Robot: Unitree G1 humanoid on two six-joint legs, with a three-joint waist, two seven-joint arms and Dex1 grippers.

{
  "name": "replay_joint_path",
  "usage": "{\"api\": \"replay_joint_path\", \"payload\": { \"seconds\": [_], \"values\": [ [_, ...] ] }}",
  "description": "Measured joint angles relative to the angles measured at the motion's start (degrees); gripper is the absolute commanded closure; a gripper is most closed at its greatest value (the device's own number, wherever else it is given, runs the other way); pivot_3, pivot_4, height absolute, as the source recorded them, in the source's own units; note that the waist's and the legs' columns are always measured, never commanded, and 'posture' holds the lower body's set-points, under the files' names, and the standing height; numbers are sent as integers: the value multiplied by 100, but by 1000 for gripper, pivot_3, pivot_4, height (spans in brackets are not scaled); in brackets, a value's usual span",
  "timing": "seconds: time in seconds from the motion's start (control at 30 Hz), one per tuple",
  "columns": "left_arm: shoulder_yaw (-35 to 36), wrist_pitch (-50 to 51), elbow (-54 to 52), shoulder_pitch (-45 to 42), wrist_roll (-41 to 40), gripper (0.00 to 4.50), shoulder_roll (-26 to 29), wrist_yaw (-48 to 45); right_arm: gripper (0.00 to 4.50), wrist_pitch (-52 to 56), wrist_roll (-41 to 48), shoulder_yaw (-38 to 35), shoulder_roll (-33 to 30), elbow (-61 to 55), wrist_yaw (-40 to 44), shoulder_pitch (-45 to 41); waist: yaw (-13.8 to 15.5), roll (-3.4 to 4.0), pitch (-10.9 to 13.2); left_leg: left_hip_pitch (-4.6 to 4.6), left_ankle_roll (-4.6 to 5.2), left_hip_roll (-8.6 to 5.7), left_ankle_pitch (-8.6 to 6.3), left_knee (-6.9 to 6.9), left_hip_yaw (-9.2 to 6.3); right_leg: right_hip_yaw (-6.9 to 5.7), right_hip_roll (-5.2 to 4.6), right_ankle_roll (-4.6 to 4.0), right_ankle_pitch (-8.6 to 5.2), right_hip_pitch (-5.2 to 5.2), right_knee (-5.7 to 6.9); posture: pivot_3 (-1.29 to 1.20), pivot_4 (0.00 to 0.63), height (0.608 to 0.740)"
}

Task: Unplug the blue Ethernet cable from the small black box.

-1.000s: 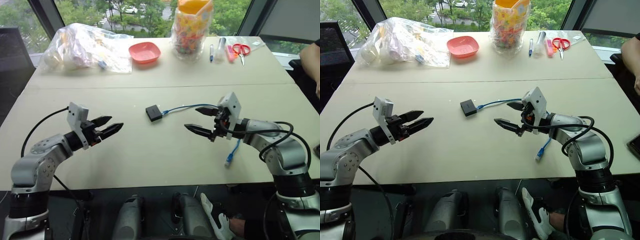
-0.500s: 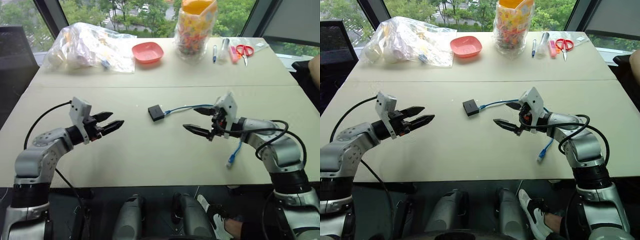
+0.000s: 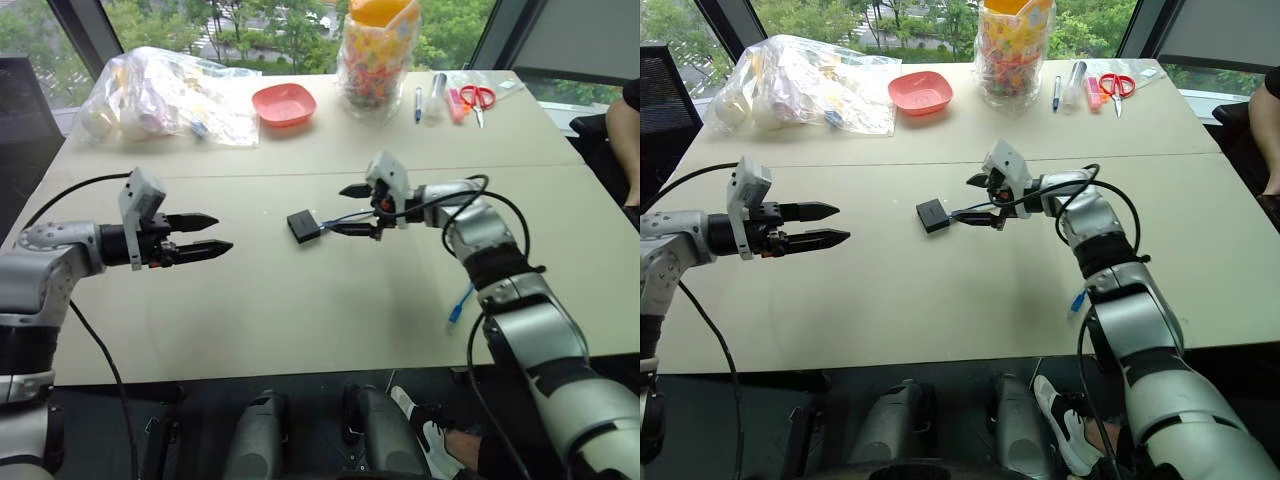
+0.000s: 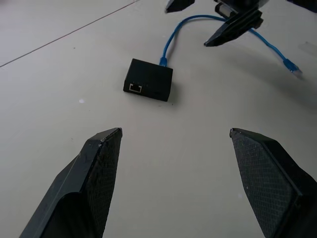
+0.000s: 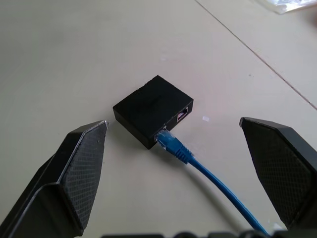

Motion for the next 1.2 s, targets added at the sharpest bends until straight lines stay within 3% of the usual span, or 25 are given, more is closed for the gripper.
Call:
{"api": "replay_joint_path", "payload": {
  "seconds": [0.2,0.23,0.3,0.53,0.67,0.8,0.93,1.2],
  "values": [
    [442,257,-707,610,-252,904,-245,591,0,-727,-869,201,506,1990,80,-664,11,0,0,7,-7,-8,4,6,-2,4,-12,1,-4,-4,35,0,150,740],
    [485,273,-814,691,-270,881,-249,675,259,-842,-1005,235,543,2085,7,-711,5,0,0,14,-9,-8,5,7,-2,6,-12,5,-5,-2,35,0,150,740],
    [635,339,-1093,896,-354,869,-289,862,920,-1023,-1320,329,632,2255,-159,-841,-16,0,-1,28,-13,-5,7,7,-3,8,-12,9,-9,8,39,0,150,740],
    [916,499,-1454,1258,-515,869,-324,1243,4443,-1294,-1754,318,852,2360,27,-936,-19,-1,-4,55,-28,5,16,7,-5,8,-4,-18,-13,25,48,0,150,740],
    [755,379,-1221,1073,-428,869,-377,1238,4443,-1468,-1825,180,917,2399,-144,-954,-23,-1,-4,57,-33,14,19,7,-3,8,2,-24,-10,23,51,0,150,740],
    [431,86,-299,375,-239,869,-649,1096,4443,-2178,-2269,310,795,2274,-1203,-887,4,-1,-4,37,-40,5,25,7,-2,8,3,-16,-2,6,54,0,150,740],
    [336,-198,1470,-906,-78,869,-1185,973,4443,-3364,-2927,604,188,1618,-2709,-476,59,-4,-3,18,-37,-12,26,10,7,4,-7,-4,2,2,46,0,150,740],
    [-70,-885,4930,-3386,412,869,-2149,-369,4443,-4516,-2997,481,-186,-132,-3694,314,-64,-12,-5,26,-30,-12,23,8,26,8,-2,6,-3,3,46,0,150,740]
  ]
}}
